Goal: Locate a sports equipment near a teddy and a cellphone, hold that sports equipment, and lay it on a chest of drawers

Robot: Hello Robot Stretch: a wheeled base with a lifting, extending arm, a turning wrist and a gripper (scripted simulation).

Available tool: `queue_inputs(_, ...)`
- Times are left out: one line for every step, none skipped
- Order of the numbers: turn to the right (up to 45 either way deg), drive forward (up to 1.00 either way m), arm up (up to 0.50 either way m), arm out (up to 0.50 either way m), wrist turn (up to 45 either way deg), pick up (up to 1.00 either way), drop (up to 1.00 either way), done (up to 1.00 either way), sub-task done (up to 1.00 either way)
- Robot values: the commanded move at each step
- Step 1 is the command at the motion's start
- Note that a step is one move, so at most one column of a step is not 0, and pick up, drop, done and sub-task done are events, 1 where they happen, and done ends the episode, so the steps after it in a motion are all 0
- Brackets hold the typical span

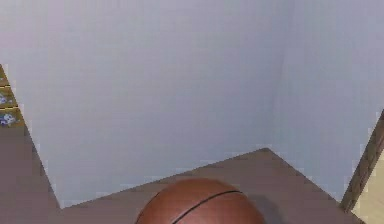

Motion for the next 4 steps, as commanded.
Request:
queue_inputs(36.0,0.0,0.0,0.0,0.0,0.0,0.0,0.0,0.0)
queue_inputs(0.0,0.35,0.0,0.0,0.0,0.0,0.0,0.0,0.0)
queue_inputs(42.0,0.0,0.0,0.0,0.0,0.0,0.0,0.0,0.0)
queue_inputs(0.0,0.35,0.0,0.0,0.0,0.0,0.0,0.0,0.0)
